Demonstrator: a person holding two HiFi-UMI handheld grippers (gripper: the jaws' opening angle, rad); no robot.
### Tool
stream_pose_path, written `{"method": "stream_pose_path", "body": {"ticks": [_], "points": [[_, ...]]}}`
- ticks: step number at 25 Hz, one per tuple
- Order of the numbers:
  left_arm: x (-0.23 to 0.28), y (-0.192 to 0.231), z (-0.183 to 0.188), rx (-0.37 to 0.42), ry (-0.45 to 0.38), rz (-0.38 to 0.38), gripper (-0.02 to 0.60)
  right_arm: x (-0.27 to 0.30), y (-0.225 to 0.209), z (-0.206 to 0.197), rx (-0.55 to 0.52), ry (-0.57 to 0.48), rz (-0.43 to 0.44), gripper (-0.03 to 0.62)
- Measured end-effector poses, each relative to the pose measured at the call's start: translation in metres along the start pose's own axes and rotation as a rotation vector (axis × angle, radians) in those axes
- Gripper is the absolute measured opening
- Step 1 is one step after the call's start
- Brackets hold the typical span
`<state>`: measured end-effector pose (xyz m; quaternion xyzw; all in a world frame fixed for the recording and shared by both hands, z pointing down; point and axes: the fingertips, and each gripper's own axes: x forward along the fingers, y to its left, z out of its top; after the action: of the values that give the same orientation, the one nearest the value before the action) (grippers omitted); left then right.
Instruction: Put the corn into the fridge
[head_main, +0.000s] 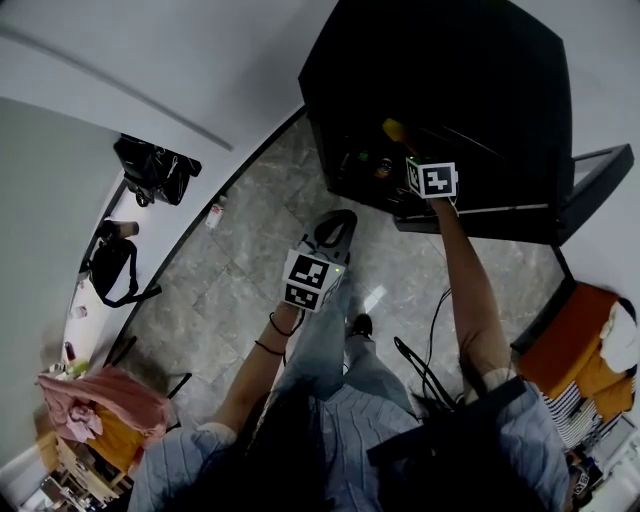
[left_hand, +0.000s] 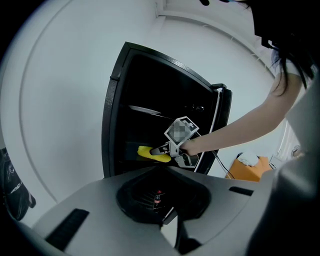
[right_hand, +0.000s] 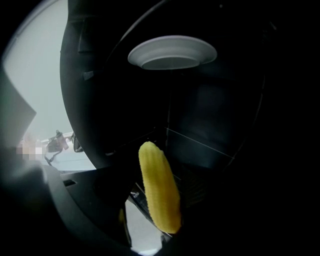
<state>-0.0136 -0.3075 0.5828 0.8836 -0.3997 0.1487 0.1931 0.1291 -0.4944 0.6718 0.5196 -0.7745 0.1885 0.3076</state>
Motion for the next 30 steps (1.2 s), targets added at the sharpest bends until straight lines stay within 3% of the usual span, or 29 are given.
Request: {"method": "stream_pose_path", "body": {"ticks": [5, 11, 14, 30], "points": [[-0.002, -0.003, 0.001, 0.003, 0.0, 0.002, 0.019, -0.009, 0.003, -0.001, 0.029, -0.017, 0.002, 0.287], [-0.002, -0.005, -0.002, 0.004, 0.003, 0.001, 0.02, 0.003, 0.008, -0.014, -0.103, 0.054, -0.001, 0.284], [-0.004, -0.001, -0.005, 0.002, 0.008, 0.01, 0.02, 0.004, 0.005, -0.008, -0.09, 0.032, -0.02, 0.215], [0.001, 0.011, -0.009, -0.011, 0.018, 0.028, 0.019, 0.019, -0.011, 0.003, -0.202, 0.066, -0.002, 0.212]]}}
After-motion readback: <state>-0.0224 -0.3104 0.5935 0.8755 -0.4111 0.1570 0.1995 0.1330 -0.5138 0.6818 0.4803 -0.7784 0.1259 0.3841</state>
